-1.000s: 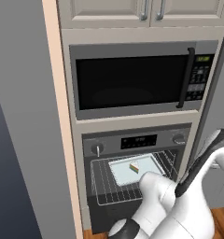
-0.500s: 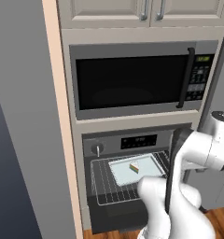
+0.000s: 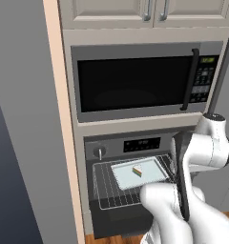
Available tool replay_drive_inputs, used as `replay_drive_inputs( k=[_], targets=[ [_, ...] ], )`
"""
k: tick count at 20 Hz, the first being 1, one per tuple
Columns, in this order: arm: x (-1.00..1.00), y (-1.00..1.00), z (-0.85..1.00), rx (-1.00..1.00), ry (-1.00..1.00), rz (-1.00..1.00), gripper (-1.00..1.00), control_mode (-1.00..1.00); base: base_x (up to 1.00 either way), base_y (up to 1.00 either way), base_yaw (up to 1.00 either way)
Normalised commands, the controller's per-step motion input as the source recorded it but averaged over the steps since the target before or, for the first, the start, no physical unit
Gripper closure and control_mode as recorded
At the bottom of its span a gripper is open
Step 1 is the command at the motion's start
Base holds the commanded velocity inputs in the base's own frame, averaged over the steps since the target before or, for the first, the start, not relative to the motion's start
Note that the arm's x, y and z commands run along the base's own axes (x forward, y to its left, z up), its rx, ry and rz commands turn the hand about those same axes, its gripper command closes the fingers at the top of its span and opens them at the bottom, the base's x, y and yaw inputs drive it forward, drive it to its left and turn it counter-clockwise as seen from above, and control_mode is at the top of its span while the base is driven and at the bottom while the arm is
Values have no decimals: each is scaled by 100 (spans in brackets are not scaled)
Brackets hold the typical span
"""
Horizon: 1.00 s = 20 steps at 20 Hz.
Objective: Take the baked cake out of the oven and place it on the plate for cooling. Then close the oven door.
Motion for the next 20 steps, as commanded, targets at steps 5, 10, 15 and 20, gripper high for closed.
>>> replay_drive_inputs(
  k=[5,10,15,20],
  targets=[
    [20,59,-63,0,-10,6,100,-100,0,0,0],
    [10,49,-69,0,-20,6,-100,-100,0,0,0],
    [14,10,-45,0,-12,0,-100,-100,0,0,0],
    [1,0,-29,0,-31,0,-100,-100,0,0,0]
  ],
)
